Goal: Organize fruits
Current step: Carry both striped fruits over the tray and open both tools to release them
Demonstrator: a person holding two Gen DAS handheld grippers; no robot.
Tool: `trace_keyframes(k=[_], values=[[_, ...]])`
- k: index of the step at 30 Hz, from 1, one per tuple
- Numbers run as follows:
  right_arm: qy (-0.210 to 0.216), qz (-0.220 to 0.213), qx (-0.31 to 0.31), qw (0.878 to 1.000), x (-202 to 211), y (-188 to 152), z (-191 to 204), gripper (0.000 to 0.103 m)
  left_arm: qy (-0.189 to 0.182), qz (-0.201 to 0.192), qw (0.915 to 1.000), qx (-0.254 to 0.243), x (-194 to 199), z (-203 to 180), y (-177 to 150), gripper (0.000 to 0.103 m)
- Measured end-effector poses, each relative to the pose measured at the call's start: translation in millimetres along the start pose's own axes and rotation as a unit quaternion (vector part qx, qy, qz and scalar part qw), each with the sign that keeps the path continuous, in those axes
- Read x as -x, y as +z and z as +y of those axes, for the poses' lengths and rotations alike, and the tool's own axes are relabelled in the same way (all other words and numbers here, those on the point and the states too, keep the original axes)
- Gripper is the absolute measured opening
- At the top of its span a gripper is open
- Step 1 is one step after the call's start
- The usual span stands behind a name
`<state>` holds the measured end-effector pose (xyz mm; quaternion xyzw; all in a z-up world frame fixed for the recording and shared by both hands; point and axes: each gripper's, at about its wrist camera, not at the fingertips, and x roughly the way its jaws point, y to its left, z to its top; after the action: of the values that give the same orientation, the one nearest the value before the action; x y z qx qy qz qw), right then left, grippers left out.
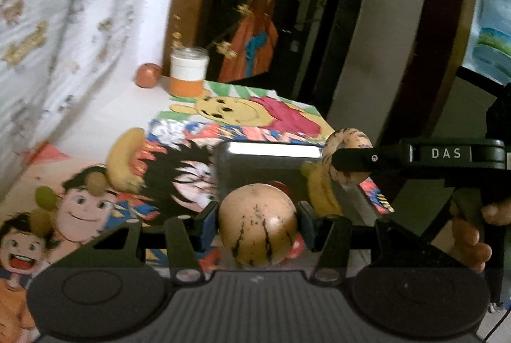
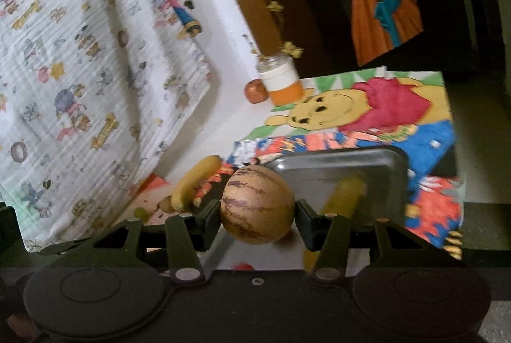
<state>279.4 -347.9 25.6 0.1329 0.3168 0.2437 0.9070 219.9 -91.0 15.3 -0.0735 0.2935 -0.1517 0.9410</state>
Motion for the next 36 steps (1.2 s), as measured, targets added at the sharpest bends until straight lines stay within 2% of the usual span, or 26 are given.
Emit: trace_keyframes(k=[9,15,23,36], values=[[-0.02,0.001,-0.008,1.0,28.0,-32.2,-22.5,0.052,-0.017,0.036,0.9991,-0.013,-11.0,-23.8,-15.2,0.057],[-0.027,0.002,0.0,1.0,37.0,-52.3,-24.7,0.052,-0.013,0.054,0.9982,-0.025,-15.5,-28.2,-21.3,0.057],[-0.048,0.012,0.034,0.998,26.2,-57.6,-21.9,0.052,-0.003,0.063,0.9977,-0.027,-23.2,-30.1,-24.1,0.057],[-0.045,0.029,0.028,0.998,13.7,-65.0,-23.7,0.053,-0.005,0.07,0.9973,-0.024,-30.5,-25.0,-27.9,0.057]])
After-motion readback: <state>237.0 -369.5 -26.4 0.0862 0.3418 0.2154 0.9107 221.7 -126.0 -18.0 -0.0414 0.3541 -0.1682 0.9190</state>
